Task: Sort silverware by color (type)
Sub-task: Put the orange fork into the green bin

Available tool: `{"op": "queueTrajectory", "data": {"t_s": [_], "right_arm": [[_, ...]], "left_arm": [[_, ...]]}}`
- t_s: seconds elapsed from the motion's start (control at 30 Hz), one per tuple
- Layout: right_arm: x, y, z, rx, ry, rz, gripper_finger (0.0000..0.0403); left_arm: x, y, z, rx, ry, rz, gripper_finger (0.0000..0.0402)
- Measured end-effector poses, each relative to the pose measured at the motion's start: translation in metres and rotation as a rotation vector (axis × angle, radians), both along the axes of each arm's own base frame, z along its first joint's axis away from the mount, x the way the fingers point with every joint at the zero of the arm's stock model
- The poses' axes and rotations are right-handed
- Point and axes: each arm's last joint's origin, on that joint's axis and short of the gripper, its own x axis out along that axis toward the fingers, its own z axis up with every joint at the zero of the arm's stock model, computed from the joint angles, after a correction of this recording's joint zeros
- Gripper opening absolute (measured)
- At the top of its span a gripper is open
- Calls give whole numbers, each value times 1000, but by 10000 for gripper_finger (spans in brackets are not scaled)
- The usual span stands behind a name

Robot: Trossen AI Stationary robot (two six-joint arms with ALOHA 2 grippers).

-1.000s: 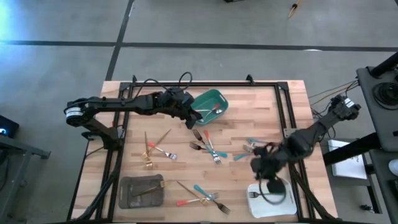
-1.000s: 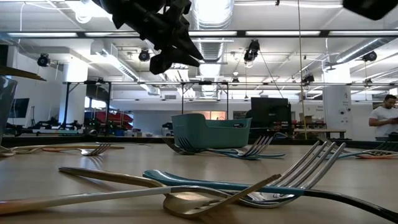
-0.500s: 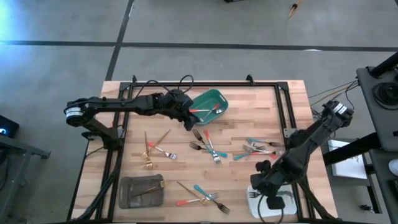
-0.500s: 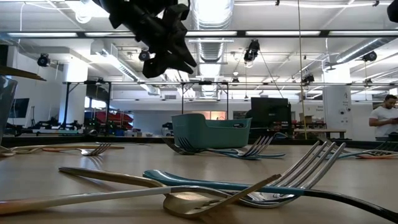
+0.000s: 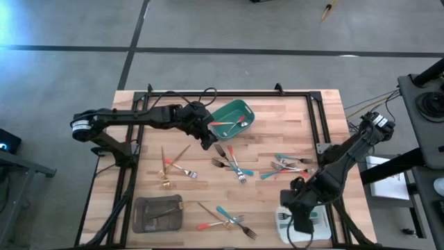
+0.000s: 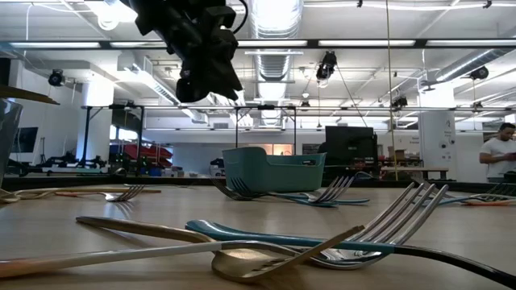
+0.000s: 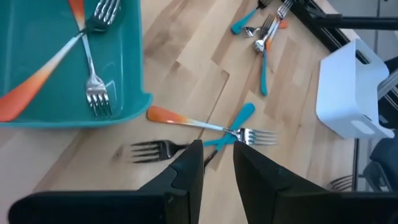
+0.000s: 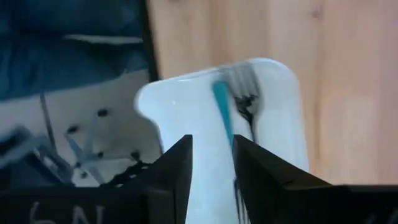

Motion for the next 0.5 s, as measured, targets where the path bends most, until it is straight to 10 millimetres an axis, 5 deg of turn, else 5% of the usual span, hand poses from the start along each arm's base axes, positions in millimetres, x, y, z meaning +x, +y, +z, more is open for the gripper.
{"op": "queueTrajectory", "data": {"t_s": [0.23, 0.5], "right_arm": [[-15, -44, 1, -258, 201, -227, 109], [-10, -89, -21, -386, 292, -193, 109]], "left_arm": [[-11, -4, 13, 8, -22, -12, 72], [-24, -11, 35, 26, -101, -27, 72]]}}
